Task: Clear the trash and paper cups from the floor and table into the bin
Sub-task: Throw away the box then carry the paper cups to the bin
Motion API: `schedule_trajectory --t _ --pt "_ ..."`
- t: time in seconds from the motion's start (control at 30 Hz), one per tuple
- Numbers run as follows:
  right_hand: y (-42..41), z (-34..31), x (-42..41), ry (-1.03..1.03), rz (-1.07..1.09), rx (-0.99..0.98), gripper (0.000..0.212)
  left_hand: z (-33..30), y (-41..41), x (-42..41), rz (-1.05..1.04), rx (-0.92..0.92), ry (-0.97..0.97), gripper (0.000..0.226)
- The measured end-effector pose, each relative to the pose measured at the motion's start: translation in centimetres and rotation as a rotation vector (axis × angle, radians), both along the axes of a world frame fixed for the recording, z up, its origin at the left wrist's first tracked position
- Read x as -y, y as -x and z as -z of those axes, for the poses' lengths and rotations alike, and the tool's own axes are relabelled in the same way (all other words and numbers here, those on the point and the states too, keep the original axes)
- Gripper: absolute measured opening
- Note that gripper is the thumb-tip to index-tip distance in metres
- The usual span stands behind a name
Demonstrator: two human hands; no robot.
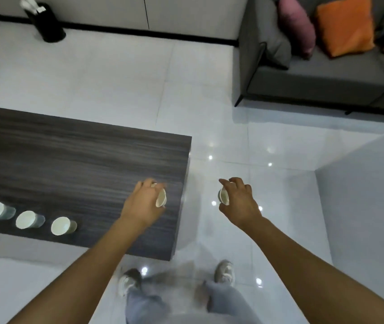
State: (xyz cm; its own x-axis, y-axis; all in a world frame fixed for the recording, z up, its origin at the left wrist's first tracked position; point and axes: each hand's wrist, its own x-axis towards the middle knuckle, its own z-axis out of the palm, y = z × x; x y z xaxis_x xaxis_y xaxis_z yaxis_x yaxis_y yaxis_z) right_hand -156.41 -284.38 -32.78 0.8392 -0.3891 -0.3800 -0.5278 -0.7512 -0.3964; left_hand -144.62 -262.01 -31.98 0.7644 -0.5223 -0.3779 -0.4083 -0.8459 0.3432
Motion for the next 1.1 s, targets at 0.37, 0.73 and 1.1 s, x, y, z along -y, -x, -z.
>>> schedule_trajectory --t 0.37,0.73,1.1 --pt "0.3 -7.3 18.9 -0.018 0.055 0.015 0.067 -6.5 1.2 20.6 0.114 0.038 -0.031 0.056" --pt "-13.3 -8.5 28.5 0.031 -0.032 0.041 0.070 -6.8 -11.7 31.2 0.075 0.029 0.038 0.055" --pt "-40.4 -11.3 36.5 0.067 -0.195 0.034 0.071 -8.6 -34.5 40.1 -0.073 0.020 0.082 0.053"
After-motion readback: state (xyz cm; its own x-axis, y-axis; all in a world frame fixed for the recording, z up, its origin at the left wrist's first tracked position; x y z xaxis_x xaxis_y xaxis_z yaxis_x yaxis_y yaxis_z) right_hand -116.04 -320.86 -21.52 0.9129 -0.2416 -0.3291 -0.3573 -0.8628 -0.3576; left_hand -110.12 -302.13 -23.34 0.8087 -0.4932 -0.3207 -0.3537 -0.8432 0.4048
